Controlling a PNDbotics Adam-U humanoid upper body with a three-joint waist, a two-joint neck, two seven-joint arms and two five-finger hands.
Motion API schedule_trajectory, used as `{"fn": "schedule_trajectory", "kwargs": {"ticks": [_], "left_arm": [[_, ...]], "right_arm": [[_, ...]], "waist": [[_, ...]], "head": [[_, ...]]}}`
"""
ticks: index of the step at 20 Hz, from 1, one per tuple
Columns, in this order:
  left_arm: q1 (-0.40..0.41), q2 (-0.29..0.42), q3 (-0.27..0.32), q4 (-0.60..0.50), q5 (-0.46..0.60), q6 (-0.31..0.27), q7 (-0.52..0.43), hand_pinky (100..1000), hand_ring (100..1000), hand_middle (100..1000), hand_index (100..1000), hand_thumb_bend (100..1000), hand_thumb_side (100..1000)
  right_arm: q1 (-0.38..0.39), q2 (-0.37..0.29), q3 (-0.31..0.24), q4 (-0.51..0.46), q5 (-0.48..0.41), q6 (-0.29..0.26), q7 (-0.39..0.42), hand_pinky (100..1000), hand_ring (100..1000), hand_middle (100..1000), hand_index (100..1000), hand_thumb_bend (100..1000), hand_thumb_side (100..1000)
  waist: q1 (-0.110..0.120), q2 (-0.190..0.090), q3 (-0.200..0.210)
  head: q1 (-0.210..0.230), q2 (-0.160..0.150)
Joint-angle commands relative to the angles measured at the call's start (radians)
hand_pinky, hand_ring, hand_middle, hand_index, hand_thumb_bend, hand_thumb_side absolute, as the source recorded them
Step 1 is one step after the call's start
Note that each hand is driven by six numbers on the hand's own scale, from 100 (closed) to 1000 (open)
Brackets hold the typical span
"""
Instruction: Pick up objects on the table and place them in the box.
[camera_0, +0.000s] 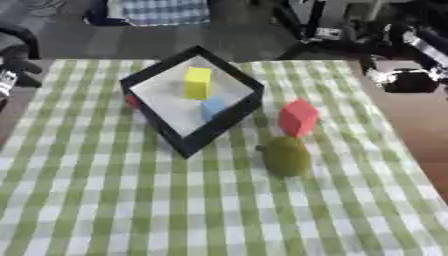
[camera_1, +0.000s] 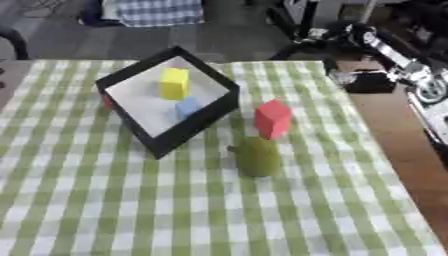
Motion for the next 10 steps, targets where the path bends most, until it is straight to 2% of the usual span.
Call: {"fn": "schedule_trajectory", "kwargs": {"ticks": [1, 5, 6, 7, 10], "left_arm": [[0.018, -0.028, 0.031, -0.044, 0.015, 0.012, 0.000, 731, 593, 625, 920, 180, 985], [0.054, -0.077, 0.044, -0.064, 0.019, 0.018, -0.010, 728, 587, 617, 919, 176, 1000], [0.059, -0.085, 0.045, -0.066, 0.020, 0.019, -0.012, 728, 586, 616, 919, 175, 1000], [0.064, -0.090, 0.045, -0.067, 0.020, 0.020, -0.015, 728, 584, 614, 919, 171, 1000], [0.073, -0.097, 0.047, -0.069, 0.018, 0.023, -0.023, 727, 581, 611, 919, 168, 1000]], "right_arm": [[-0.080, 0.007, 0.013, 0.111, 0.068, -0.050, 0.117, 926, 882, 901, 978, 100, 393], [-0.165, 0.077, 0.018, 0.228, 0.203, -0.115, 0.207, 944, 923, 944, 999, 117, 439], [-0.178, 0.091, 0.020, 0.248, 0.242, -0.133, 0.225, 948, 931, 951, 1000, 143, 448], [-0.188, 0.101, 0.022, 0.265, 0.279, -0.153, 0.241, 960, 955, 971, 1000, 212, 476], [-0.203, 0.121, 0.033, 0.290, 0.380, -0.218, 0.289, 969, 981, 988, 1000, 279, 456]], "waist": [[-0.011, -0.002, 0.004], [-0.008, 0.003, 0.017], [-0.007, 0.004, 0.021], [-0.006, 0.006, 0.024], [-0.005, 0.009, 0.029]], "head": [[-0.013, -0.002], [-0.030, -0.002], [-0.034, -0.002], [-0.037, -0.002], [-0.043, -0.002]]}}
